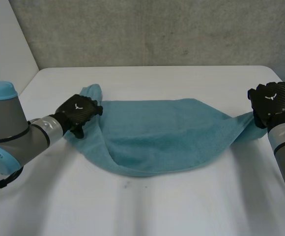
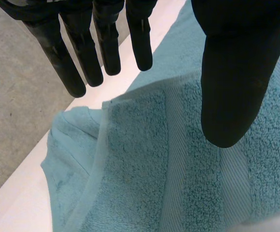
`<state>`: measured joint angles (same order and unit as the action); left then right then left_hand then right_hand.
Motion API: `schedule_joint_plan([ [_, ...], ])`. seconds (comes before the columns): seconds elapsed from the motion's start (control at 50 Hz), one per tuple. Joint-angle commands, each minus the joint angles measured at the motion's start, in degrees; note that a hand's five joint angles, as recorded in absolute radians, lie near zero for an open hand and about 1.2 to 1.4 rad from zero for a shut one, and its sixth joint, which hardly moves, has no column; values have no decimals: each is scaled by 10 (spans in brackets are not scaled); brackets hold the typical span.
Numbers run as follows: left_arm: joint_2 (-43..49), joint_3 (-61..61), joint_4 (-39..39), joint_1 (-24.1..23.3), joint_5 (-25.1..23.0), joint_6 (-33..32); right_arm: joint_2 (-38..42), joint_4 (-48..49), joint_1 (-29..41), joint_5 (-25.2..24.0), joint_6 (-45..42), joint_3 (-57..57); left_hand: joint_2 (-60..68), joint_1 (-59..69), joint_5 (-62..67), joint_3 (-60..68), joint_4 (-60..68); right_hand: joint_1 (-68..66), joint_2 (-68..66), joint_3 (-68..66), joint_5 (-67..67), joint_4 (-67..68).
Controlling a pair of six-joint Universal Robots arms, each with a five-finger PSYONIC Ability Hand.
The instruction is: Fold the laundry
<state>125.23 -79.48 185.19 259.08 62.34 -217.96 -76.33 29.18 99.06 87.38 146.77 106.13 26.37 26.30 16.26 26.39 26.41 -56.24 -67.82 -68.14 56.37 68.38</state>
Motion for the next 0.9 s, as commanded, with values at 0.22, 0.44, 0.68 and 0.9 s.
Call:
schedule_joint_plan([
  [0.22, 34, 26, 0, -1, 6, -3, 7, 0, 0, 0, -8, -2, 293, 293, 294, 292, 292, -238, -122, -119, 136, 116],
  [0.44, 39, 24, 2, -1, 6, -5, 12, 0, -1, 2, -30, 0, 12, 12, 13, 12, 11, -238, -122, -119, 136, 116],
  [0.68, 48, 20, 36, -2, 9, -4, 13, 1, -1, 2, -30, 0, 275, 276, 276, 275, 275, -238, -122, -119, 136, 116],
  [0.9, 34, 16, 35, -2, 12, 4, 14, -6, -3, 2, -29, -12, 536, 537, 537, 536, 536, -238, -122, -119, 136, 116],
])
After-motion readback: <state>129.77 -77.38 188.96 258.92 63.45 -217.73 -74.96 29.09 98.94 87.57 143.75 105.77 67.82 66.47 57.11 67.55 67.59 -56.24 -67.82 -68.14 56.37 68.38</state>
